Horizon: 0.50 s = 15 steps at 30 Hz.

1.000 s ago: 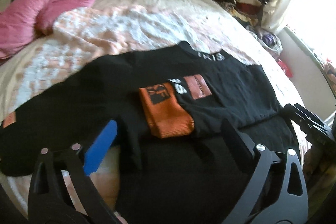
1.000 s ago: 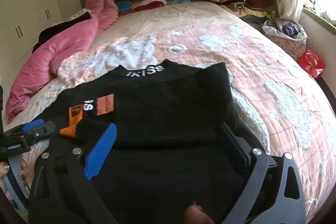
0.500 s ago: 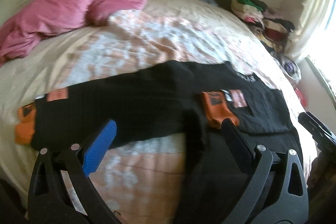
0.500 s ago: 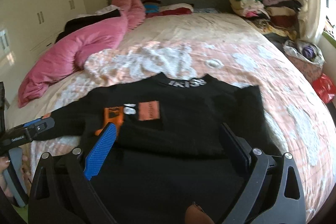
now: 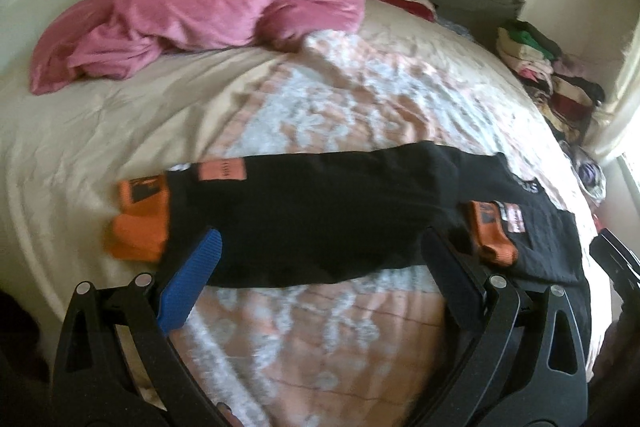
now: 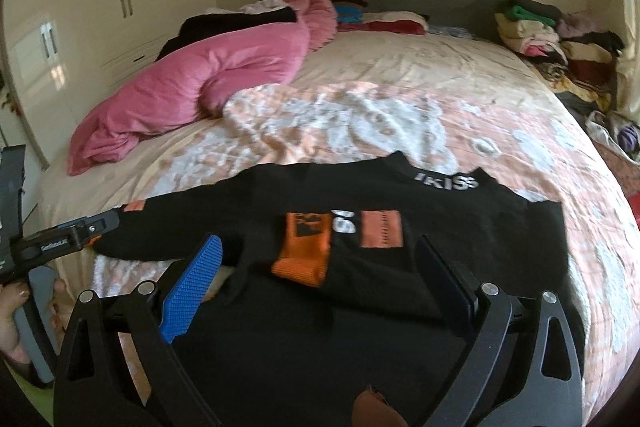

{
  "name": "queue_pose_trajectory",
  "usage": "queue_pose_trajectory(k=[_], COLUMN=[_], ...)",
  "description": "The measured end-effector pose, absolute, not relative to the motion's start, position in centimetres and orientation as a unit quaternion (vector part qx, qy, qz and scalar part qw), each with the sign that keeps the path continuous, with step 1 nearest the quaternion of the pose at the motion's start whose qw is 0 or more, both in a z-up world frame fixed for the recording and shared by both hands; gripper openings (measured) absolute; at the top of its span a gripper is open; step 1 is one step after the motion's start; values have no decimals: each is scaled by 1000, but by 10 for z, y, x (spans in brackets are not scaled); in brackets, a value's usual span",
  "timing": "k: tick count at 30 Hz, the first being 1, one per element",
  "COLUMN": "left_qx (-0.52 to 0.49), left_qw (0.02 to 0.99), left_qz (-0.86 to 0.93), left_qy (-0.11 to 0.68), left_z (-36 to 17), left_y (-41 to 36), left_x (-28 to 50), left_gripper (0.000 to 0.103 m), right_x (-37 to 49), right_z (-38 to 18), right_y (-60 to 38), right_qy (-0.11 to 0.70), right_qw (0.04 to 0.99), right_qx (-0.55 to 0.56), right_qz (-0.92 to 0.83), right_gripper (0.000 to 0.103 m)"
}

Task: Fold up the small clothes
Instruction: 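Move the left gripper to the other orange cuff and grasp it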

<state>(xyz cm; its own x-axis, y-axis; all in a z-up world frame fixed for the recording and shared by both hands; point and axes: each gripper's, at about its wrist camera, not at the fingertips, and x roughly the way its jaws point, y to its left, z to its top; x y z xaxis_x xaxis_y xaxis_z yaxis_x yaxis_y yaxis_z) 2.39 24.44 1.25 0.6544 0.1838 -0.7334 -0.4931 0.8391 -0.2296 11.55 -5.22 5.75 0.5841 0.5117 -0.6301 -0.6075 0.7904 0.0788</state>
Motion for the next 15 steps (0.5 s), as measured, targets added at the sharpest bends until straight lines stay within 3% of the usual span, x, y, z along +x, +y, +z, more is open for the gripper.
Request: queue_pose_trajectory(k=[15], left_qx=[-300], left_qw=[837], left_qz=[246], left_qy=[385], left_z=[-12], left_y=[305], left_x=[-5], left_gripper=[94], right_x=[83], right_z=[58], right_y=[15], right_qy=[326], right_qw=[853], right_qx=[-110], right_qz=[392], right_gripper=[96])
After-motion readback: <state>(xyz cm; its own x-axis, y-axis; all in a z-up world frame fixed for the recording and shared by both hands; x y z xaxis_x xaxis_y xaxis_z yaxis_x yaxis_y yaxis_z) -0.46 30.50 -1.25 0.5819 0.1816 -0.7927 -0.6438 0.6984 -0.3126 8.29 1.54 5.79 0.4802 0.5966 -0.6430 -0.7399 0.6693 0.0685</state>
